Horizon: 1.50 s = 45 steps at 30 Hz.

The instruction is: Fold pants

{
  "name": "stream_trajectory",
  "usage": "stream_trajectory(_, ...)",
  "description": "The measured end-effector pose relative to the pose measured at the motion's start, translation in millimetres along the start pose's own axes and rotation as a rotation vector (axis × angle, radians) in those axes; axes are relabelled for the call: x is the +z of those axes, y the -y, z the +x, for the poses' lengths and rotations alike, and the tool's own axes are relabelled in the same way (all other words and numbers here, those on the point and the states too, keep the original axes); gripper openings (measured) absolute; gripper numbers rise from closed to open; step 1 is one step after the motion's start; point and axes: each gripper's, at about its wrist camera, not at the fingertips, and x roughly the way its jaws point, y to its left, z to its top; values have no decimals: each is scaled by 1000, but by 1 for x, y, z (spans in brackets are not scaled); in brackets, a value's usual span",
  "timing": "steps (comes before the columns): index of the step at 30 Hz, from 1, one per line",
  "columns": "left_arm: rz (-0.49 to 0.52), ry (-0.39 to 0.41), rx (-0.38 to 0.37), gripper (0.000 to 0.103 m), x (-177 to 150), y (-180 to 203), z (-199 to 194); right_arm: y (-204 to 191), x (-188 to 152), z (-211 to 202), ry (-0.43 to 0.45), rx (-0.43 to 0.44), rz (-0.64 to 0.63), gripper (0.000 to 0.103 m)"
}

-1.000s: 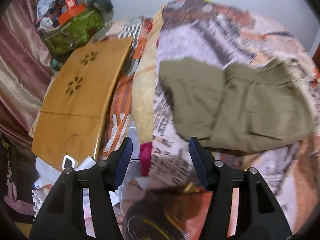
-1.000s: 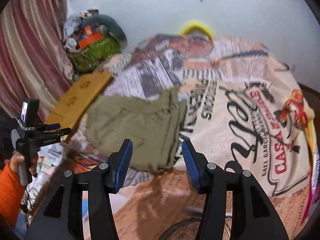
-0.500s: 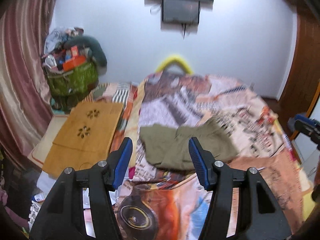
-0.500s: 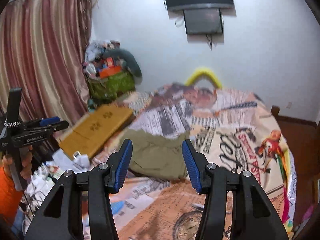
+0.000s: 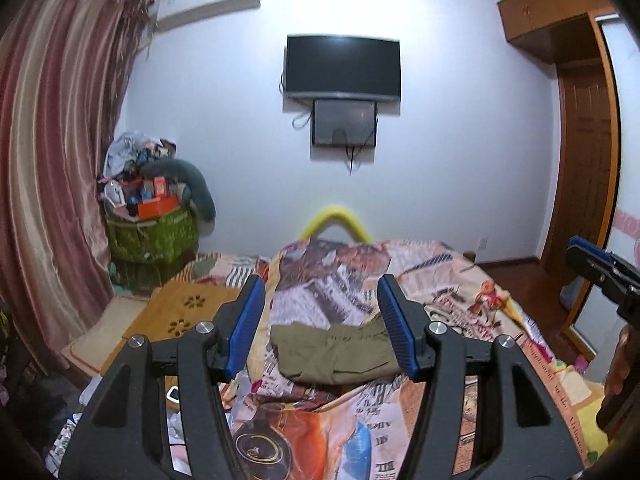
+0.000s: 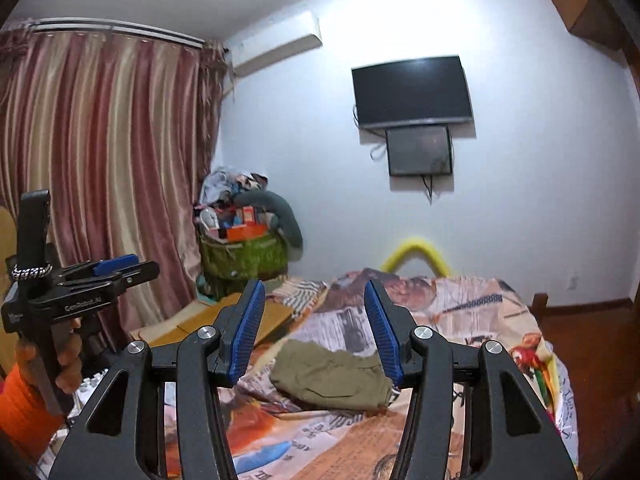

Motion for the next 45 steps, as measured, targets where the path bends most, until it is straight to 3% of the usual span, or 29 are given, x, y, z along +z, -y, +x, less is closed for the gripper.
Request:
stream_trajectory(4, 11, 57, -8, 61, -3, 10, -26, -13, -2, -14, 39, -2, -25, 48)
stream_trajectory(6, 23, 93, -7, 74, -6, 15, -37, -18, -3, -19, 49, 0, -28, 48)
stream_trajectory(7, 28, 104, -5, 76, -8, 17, -41, -19, -4, -21, 53, -1, -28, 48)
stream_trajectory(14, 47, 109, -15, 91, -18, 27, -53, -28, -10, -29, 69, -53, -39, 83)
stream_trajectory(17, 50, 116, -26, 101, -22, 30, -58, -28, -11, -28, 60, -67, -39, 88)
stream_trajectory(22, 51, 114, -25, 103, -26, 32, -61, -25, -11, -29, 53, -87, -11, 102)
stream_trajectory(45, 45, 101, -22, 103, -31, 36, -57, -26, -15, -37, 26, -101, -5, 102)
